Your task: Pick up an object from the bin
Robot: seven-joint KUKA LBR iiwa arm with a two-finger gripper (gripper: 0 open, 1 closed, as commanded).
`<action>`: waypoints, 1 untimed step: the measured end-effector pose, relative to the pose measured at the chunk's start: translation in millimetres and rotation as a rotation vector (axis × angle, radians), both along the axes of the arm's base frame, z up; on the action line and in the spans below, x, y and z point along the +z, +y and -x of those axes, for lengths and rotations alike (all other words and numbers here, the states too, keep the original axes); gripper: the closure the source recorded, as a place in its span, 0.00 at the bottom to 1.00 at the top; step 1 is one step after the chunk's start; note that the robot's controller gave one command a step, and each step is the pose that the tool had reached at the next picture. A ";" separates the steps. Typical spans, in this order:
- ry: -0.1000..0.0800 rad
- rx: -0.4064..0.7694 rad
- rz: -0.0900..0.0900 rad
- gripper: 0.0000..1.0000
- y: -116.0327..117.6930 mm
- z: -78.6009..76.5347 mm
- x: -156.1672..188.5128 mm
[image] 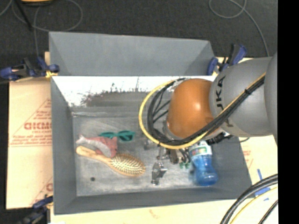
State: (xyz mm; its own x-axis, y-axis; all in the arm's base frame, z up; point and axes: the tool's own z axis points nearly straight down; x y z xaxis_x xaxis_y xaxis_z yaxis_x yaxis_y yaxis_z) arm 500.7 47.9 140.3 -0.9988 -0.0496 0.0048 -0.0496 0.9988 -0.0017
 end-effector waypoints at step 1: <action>-0.007 0.000 -0.001 0.00 0.1 -1.8 4.2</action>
Offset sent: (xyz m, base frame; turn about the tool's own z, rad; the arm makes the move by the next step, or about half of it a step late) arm 0.0241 0.0527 -0.0593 0.0187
